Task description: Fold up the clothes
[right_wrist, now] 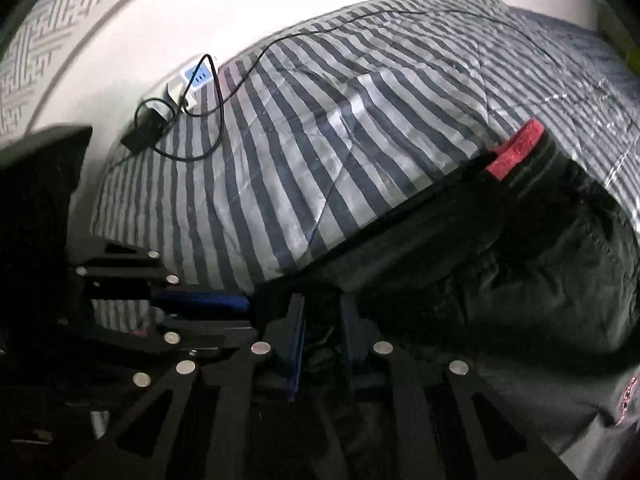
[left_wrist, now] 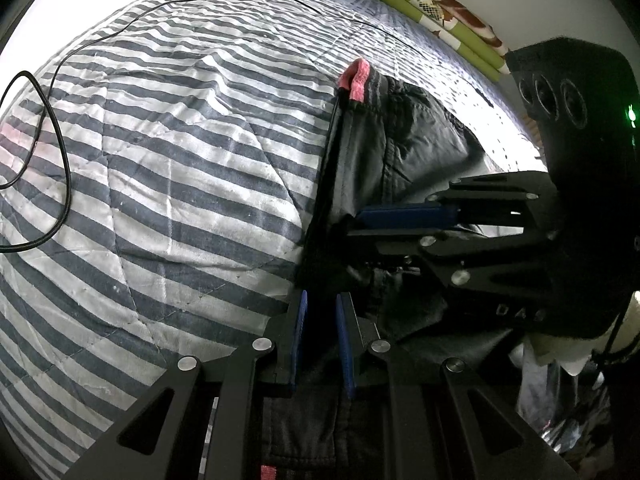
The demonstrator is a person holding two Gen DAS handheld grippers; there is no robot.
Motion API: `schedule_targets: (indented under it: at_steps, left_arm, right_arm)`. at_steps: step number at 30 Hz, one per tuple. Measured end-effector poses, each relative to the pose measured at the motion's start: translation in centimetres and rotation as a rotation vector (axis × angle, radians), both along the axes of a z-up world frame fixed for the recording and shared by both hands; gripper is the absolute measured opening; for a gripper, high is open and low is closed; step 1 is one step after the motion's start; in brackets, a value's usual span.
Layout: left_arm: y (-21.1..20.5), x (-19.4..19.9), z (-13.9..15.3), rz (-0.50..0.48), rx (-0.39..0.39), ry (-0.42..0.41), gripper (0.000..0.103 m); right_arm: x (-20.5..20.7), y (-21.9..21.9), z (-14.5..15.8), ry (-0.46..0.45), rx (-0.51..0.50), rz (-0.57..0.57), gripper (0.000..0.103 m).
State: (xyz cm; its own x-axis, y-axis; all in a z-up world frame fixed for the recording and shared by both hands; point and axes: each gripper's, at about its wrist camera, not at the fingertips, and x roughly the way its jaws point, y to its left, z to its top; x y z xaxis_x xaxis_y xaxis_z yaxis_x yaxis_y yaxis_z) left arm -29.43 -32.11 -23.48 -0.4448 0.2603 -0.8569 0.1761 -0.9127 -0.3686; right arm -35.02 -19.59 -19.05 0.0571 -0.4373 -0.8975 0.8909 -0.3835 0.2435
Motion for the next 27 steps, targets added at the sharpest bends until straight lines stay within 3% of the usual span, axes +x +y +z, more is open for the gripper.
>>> schedule_targets:
  at_steps: [3,4,9,15,20,27]
  left_arm:
    - [-0.1,0.0,0.0,-0.001,-0.002,0.001,0.016]
    - [-0.1,0.0,0.0,-0.001,-0.001,0.001,0.016]
    - [-0.2,-0.2,-0.1,0.0,-0.002,0.002,0.016]
    - [0.0,-0.2,-0.2,-0.002,-0.003,0.003,0.016]
    - [0.0,-0.2,-0.2,-0.002,-0.002,0.004,0.016]
    - [0.0,-0.3,-0.2,0.001,-0.004,0.001,0.016]
  right_arm:
    - [0.4,-0.1,0.0,0.027,0.0,0.006,0.015]
    - [1.0,-0.3,-0.1,0.089,0.009,0.036,0.015]
    - [1.2,-1.2,-0.3,0.206,-0.001,0.012,0.015]
    - [-0.5,-0.9,-0.3,0.114,-0.033,-0.043,0.015]
    - [-2.7,0.3,0.2,-0.099,-0.108,-0.102,0.015]
    - [-0.8,-0.4,0.2,-0.078,-0.064,-0.034,0.015]
